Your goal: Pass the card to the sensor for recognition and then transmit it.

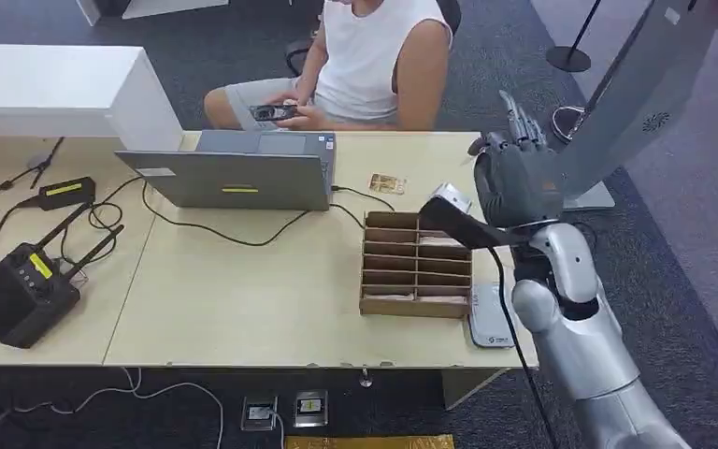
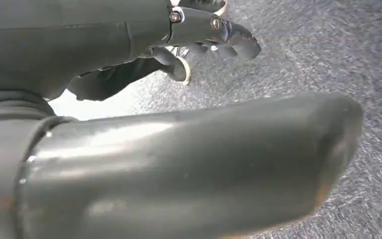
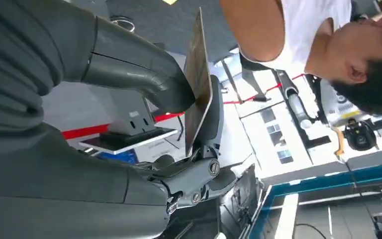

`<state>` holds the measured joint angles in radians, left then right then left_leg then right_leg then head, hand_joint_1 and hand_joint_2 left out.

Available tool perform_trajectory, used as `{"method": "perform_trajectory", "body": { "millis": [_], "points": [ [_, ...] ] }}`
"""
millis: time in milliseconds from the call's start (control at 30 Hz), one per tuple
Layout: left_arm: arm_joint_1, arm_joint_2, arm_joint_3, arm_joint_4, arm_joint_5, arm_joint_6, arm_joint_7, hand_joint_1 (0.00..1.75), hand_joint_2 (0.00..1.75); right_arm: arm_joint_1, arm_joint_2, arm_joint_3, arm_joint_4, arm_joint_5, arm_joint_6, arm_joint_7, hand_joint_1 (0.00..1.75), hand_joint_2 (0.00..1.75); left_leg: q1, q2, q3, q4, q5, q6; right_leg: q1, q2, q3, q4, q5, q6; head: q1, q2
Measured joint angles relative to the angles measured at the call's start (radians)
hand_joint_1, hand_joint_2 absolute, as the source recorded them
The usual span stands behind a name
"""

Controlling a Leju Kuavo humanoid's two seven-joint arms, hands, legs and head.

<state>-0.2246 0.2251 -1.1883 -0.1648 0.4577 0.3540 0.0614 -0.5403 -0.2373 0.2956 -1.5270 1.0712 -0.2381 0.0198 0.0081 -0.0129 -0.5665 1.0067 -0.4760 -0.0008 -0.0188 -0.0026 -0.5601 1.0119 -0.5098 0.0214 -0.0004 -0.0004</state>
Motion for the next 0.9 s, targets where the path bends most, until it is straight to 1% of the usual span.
{"method": "perform_trajectory", "body": {
  "millis": [233, 400, 700, 900],
  "points": [
    [-0.024, -0.007, -0.017, 0.0, -0.016, -0.009, 0.008, 0.0, 0.0, -0.086, 0.041, 0.003, 0.172, -0.007, -0.08, -0.055, 1.75, 1.75, 0.0, 0.0, 0.0, 0.0, 0.0, 0.0, 0.0, 0.0, 0.0, 0.0, 0.0, 0.0, 0.0, 0.0],
    [-0.036, -0.01, -0.031, 0.0, -0.025, -0.022, 0.014, 0.0, 0.0, -0.112, 0.06, 0.006, 0.272, -0.01, -0.096, -0.067, 1.75, 1.75, 0.0, -0.001, 0.0, 0.0, 0.0, 0.0, 0.0, -0.001, 0.0, 0.0, 0.0, 0.0, 0.0, 0.0],
    [-0.049, -0.013, -0.036, 0.0, -0.032, -0.03, 0.017, 0.0, 0.0, -0.146, 0.082, 0.013, 0.399, -0.01, -0.117, -0.085, 1.75, 1.75, 0.0, -0.001, 0.0, 0.0, 0.0, 0.0, 0.0, -0.001, 0.0, 0.0, 0.0, 0.0, 0.0, 0.0],
    [-0.057, -0.013, -0.058, 0.0, -0.044, -0.044, 0.024, 0.0, 0.0, -0.178, 0.104, 0.015, 0.498, -0.018, -0.141, -0.096, 1.75, 1.75, 0.0, -0.001, 0.0, 0.0, 0.0, 0.0, 0.0, -0.001, 0.0, 0.0, 0.0, 0.0, 0.0, 0.0]
  ]
}}
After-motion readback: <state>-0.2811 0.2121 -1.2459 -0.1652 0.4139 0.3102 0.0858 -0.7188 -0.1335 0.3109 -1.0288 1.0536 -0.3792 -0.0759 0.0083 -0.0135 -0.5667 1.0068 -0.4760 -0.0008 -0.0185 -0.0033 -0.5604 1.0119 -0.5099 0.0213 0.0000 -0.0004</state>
